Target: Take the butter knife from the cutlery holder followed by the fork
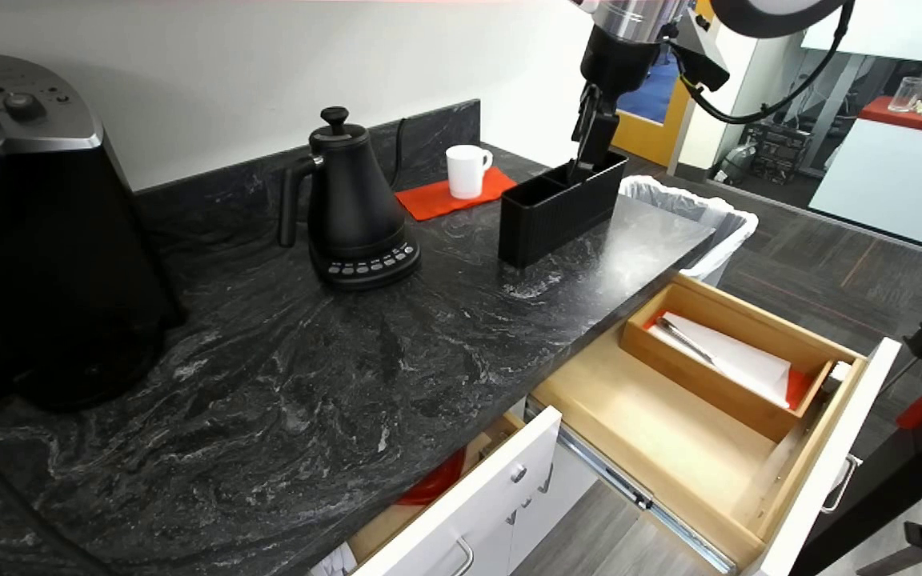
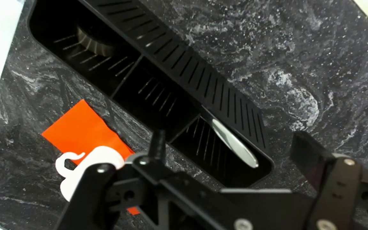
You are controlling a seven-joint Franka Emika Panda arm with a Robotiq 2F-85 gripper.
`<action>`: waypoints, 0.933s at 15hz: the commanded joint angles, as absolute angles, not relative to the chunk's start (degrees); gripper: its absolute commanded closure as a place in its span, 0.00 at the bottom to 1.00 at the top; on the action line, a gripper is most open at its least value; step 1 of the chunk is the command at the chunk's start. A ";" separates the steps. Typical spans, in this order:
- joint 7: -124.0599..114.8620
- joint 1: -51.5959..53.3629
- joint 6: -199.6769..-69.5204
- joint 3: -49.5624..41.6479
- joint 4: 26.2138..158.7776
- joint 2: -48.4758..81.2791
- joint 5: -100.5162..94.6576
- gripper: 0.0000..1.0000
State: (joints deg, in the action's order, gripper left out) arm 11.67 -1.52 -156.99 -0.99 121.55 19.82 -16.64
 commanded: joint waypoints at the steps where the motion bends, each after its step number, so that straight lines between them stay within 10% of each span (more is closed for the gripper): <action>1: 10.57 -0.74 -154.91 -1.59 122.26 18.70 -16.11 0.25; 14: 17.62 -3.12 -159.81 1.94 124.19 18.14 -11.26 0.96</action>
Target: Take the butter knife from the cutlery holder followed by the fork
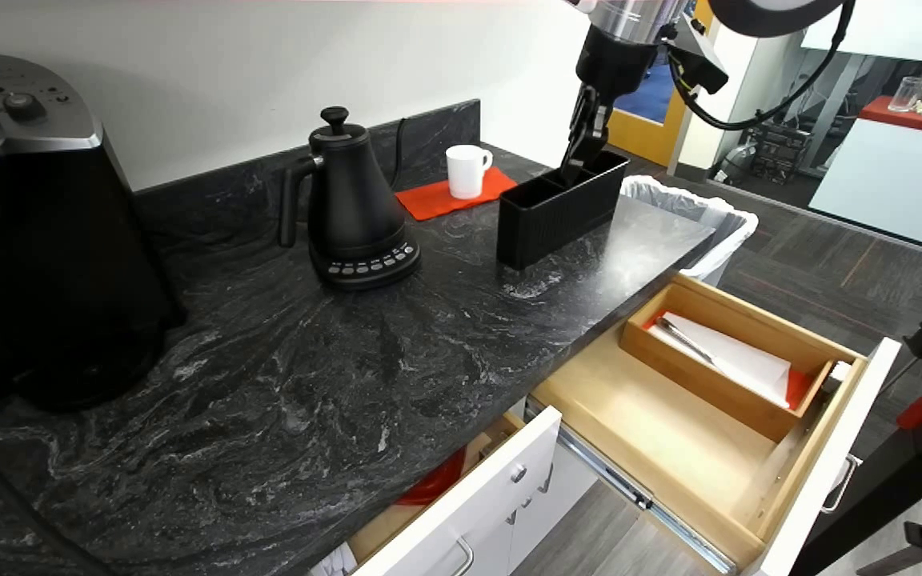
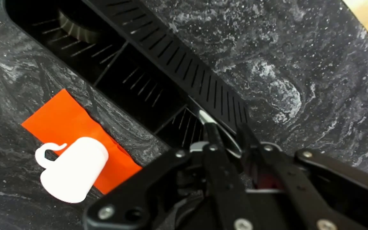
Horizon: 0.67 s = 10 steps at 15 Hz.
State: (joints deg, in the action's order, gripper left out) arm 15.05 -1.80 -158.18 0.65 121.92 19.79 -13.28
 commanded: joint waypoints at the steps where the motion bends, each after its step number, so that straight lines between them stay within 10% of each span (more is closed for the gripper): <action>1: 17.89 -3.22 -160.23 1.93 124.16 18.01 -11.13 0.95; 10: 10.61 1.20 -162.64 -7.05 122.24 14.64 -23.22 0.97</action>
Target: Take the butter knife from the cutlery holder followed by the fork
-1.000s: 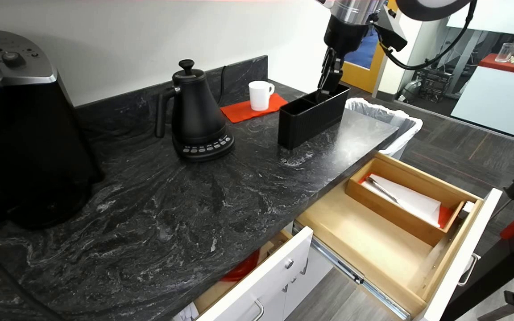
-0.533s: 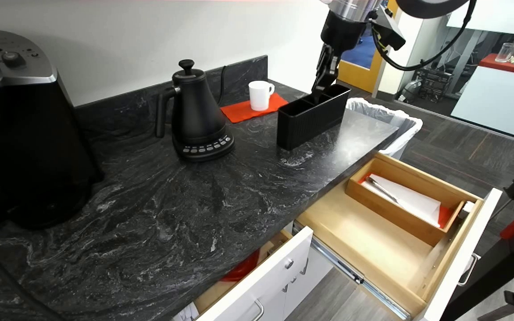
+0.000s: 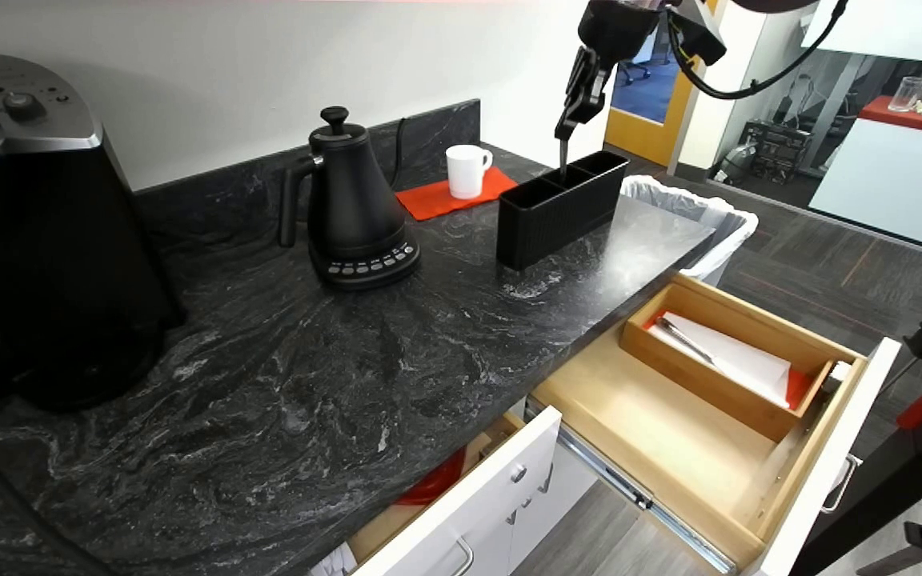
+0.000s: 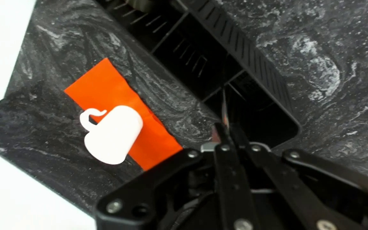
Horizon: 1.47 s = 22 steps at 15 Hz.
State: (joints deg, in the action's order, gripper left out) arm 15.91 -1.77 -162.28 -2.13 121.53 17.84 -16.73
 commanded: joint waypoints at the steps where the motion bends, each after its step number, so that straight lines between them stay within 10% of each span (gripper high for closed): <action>1: 8.27 2.20 -162.00 -9.00 121.51 14.08 -26.65 0.98; 22: -7.54 3.08 -142.56 -5.80 118.47 4.93 -38.82 0.97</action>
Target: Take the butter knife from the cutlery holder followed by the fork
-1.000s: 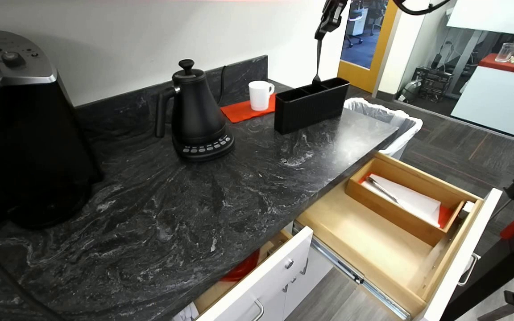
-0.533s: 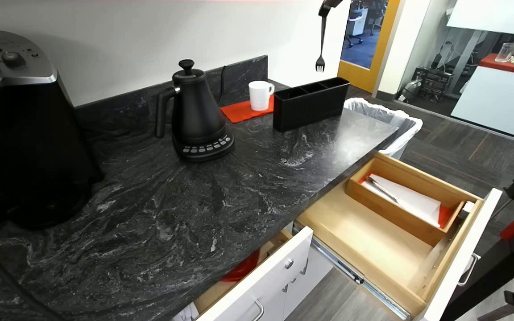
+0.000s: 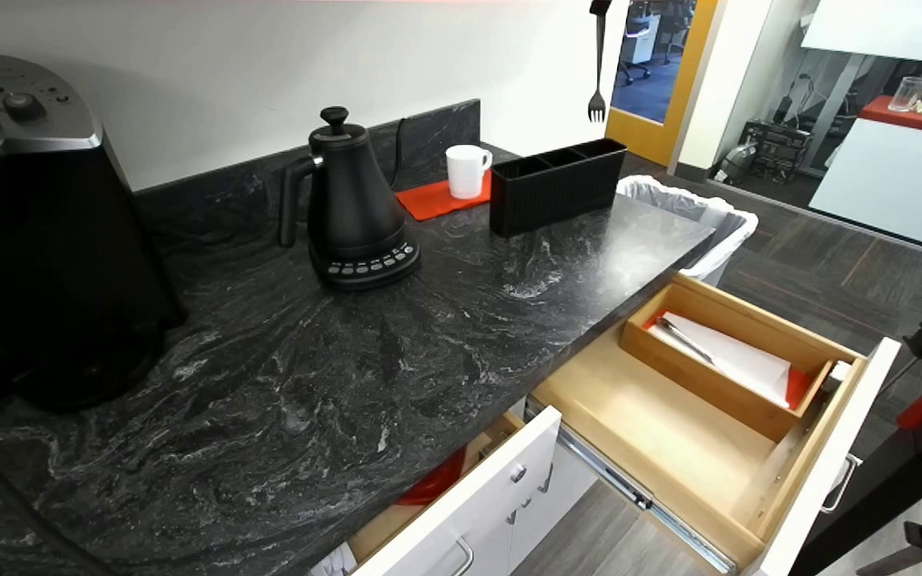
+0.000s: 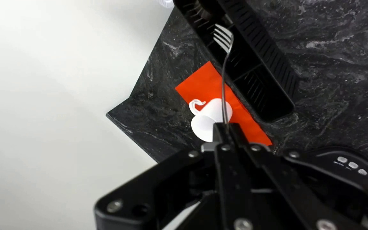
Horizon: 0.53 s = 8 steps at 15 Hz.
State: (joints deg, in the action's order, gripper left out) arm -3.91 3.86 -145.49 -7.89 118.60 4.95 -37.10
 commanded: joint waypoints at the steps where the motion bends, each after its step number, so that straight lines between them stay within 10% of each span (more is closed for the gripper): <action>1: -8.36 3.14 -142.25 -5.42 118.41 5.37 -38.93 0.97; 8: -14.64 3.99 -139.78 -3.03 121.10 6.26 -38.85 0.97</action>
State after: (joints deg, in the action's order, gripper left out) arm -11.44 3.93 -141.73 -3.80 119.18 7.37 -37.51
